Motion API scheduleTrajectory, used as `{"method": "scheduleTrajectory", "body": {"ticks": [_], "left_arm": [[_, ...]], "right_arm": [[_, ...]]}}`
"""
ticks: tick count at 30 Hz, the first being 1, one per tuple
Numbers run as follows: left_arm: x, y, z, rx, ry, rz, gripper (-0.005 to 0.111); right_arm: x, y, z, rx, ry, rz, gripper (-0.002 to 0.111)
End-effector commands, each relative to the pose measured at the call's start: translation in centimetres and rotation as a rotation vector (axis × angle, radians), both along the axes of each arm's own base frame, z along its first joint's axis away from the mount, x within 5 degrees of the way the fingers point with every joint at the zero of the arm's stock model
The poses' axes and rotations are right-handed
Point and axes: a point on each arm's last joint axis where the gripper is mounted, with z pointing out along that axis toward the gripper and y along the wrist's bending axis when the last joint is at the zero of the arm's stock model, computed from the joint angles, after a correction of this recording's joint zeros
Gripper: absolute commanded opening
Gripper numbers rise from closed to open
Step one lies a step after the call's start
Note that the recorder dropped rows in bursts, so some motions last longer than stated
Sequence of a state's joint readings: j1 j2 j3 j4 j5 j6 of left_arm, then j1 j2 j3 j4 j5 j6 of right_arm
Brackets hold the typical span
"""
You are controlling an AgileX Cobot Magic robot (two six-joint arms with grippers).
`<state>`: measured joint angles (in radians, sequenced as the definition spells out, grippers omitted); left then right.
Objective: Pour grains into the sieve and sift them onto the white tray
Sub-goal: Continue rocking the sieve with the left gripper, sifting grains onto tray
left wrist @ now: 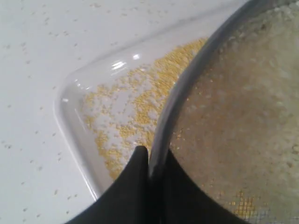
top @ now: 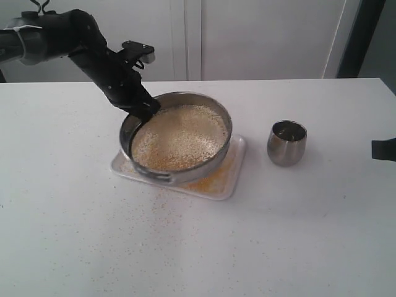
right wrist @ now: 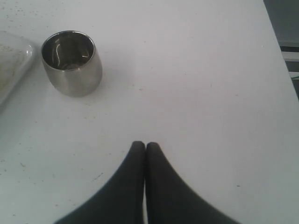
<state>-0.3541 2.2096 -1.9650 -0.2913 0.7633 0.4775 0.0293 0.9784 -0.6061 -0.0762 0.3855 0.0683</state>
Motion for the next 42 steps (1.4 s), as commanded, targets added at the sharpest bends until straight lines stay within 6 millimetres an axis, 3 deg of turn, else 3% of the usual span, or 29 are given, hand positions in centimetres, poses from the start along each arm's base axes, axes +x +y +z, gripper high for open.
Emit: {"method": "scheduleTrajectory", "body": {"ticks": [1, 2, 3, 4, 5, 7, 8, 9, 10, 11, 13, 14, 15, 16, 18, 19, 21, 22, 24, 26, 30, 32, 34, 35, 36, 38, 40, 42], "left_arm": [[-0.4, -0.3, 0.6, -0.106, 0.125, 0.204, 0.0], [0.2, 0.1, 0.3, -0.192, 0.202, 0.384, 0.0], [0.2, 0.0, 0.3, -0.154, 0.144, 0.275, 0.0], [-0.5, -0.8, 0.2, -0.057, 0.044, -0.006, 0.0], [-0.9, -1.1, 0.1, -0.029, 0.033, -0.088, 0.0], [0.2, -0.4, -0.4, -0.105, 0.097, 0.157, 0.0], [1.0, 0.7, -0.9, -0.188, 0.186, 0.395, 0.0], [0.8, 0.6, -0.8, -0.178, 0.179, 0.348, 0.0], [-0.5, -0.6, 0.1, -0.075, 0.089, 0.05, 0.0], [-0.9, -1.0, 0.4, 0.004, 0.028, -0.042, 0.0], [0.5, 0.9, 0.4, -0.004, 0.056, 0.329, 0.0], [0.5, 1.6, 0.4, -0.018, 0.108, 0.351, 0.0], [-0.7, 0.8, 1.2, 0.007, 0.097, 0.138, 0.0], [-1.1, 0.2, 1.2, 0.052, 0.052, 0.042, 0.0], [0.1, 1.3, 0.9, 0.003, 0.085, 0.299, 0.0], [-0.1, 1.4, 1.0, -0.02, 0.136, 0.311, 0.0], [-1.9, 0.3, 1.8, 0.026, 0.142, 0.062, 0.0], [-2.2, -0.2, 1.6, 0.052, 0.104, 0.039, 0.0], [-1.0, -0.1, 1.3, 0.051, 0.033, 0.173, 0.0], [0.1, 0.8, 0.8, -0.04, 0.097, 0.305, 0.0], [-1.7, 0.3, 1.1, -0.085, 0.205, 0.114, 0.0], [-0.6, -0.1, 1.0, -0.142, 0.107, 0.198, 0.0], [0.6, 0.5, 1.0, -0.203, 0.133, 0.315, 0.0], [0.2, 0.5, 1.3, -0.193, 0.19, 0.289, 0.0], [-1.3, 0.5, 1.2, -0.118, 0.27, 0.156, 0.0], [-2.6, -0.2, 0.9, -0.067, 0.278, 0.087, 0.0], [-1.2, -0.2, 1.1, -0.097, 0.117, 0.2, 0.0], [0.6, 0.7, 1.2, -0.163, 0.073, 0.344, 0.0]], "right_arm": [[-0.1, -0.2, 0.1, -0.003, -0.014, -0.007, 0.0], [-0.1, -0.2, 0.1, -0.003, -0.014, -0.007, 0.0], [-0.1, -0.2, 0.1, -0.003, -0.014, -0.007, 0.0], [-0.1, -0.2, 0.1, -0.003, -0.014, -0.007, 0.0], [-0.1, -0.2, 0.1, -0.003, -0.014, -0.007, 0.0], [-0.1, -0.2, 0.1, -0.003, -0.012, -0.007, 0.0], [-0.1, -0.2, 0.1, -0.003, -0.012, -0.007, 0.0], [-0.1, -0.2, 0.1, -0.003, -0.012, -0.007, 0.0], [-0.1, -0.2, 0.1, -0.003, -0.012, -0.007, 0.0], [-0.1, -0.2, 0.1, -0.003, -0.012, -0.007, 0.0], [-0.1, -0.2, 0.1, -0.003, -0.012, -0.007, 0.0], [-0.1, -0.2, 0.1, -0.003, -0.012, -0.007, 0.0], [-0.1, -0.2, 0.1, -0.003, -0.012, -0.007, 0.0], [-0.1, -0.2, 0.1, -0.003, -0.012, -0.007, 0.0], [-0.1, -0.2, 0.1, -0.003, -0.012, -0.007, 0.0], [-0.1, -0.2, 0.1, -0.003, -0.012, -0.007, 0.0], [-0.1, -0.2, 0.1, -0.003, -0.012, -0.007, 0.0], [-0.1, -0.2, 0.1, -0.003, -0.012, -0.007, 0.0], [-0.1, -0.2, 0.1, -0.003, -0.012, -0.007, 0.0], [-0.1, -0.2, 0.1, -0.003, -0.012, -0.007, 0.0], [-0.1, -0.2, 0.1, -0.003, -0.014, -0.007, 0.0], [-0.1, -0.2, 0.1, -0.003, -0.014, -0.007, 0.0], [-0.1, -0.2, 0.1, -0.003, -0.014, -0.007, 0.0], [-0.1, -0.2, 0.1, -0.003, -0.014, -0.007, 0.0], [-0.1, -0.2, 0.1, -0.003, -0.012, -0.007, 0.0], [-0.1, -0.2, 0.1, -0.003, -0.012, -0.007, 0.0], [-0.1, -0.2, 0.1, -0.003, -0.012, -0.007, 0.0], [-0.1, -0.2, 0.1, -0.003, -0.014, -0.006, 0.0]]}}
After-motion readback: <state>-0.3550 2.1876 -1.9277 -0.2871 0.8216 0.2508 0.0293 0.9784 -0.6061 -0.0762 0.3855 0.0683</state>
